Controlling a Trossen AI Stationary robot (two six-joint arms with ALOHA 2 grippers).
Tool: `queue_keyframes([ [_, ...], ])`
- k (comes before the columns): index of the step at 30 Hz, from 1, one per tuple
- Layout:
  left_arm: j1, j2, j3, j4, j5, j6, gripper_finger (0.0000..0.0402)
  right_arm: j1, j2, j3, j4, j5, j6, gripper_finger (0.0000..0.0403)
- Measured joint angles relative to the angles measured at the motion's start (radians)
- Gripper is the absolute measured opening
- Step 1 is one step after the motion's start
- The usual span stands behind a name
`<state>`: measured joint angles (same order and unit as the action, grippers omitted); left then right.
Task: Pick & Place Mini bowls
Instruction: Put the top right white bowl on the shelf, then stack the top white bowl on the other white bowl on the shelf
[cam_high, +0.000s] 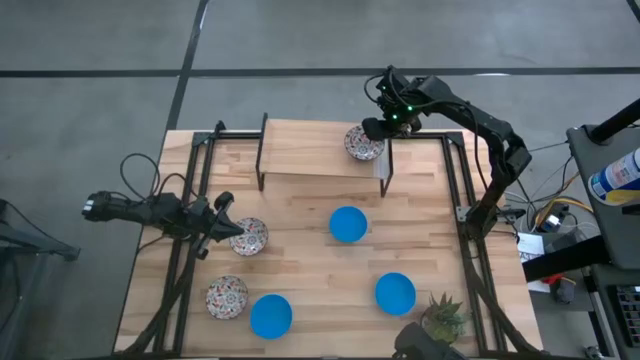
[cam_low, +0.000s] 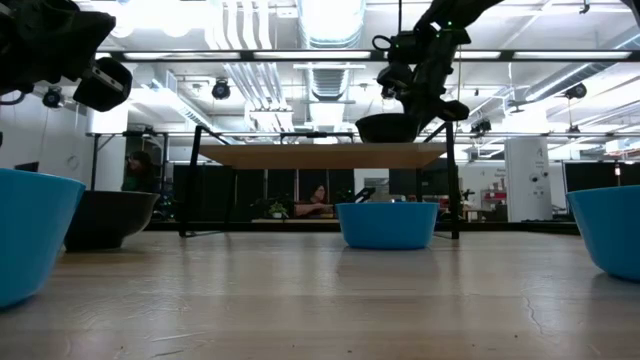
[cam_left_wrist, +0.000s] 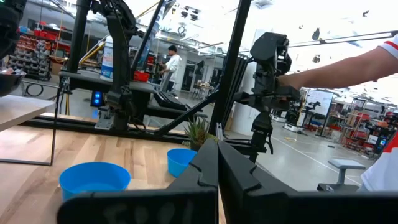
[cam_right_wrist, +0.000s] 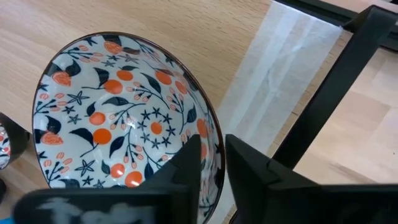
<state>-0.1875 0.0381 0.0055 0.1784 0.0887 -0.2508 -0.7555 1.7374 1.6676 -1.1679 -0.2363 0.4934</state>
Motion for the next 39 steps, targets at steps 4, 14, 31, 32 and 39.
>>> queue_keyframes([
  [4,0.0,0.0,0.0,0.0,0.0,0.0,0.0,0.0,0.0,0.0,0.0,0.0,-0.005,0.0109],
  [14,0.0,0.0,0.0,0.0,0.0,0.0,0.0,0.003,-0.007,0.028,-0.003,0.0,-0.005,0.0179],
  [31,0.0,0.0,0.0,0.204,-0.195,-0.498,0.0,0.039,-0.121,0.079,-0.011,-0.009,0.01,0.0187],
  [32,0.0,0.0,0.0,0.226,-0.246,-0.564,0.0,0.047,-0.134,0.079,-0.01,-0.009,0.02,0.0187],
  [39,0.0,0.0,0.0,0.248,-0.444,-0.873,0.0,0.112,-0.21,0.079,-0.004,-0.001,0.039,0.0187],
])
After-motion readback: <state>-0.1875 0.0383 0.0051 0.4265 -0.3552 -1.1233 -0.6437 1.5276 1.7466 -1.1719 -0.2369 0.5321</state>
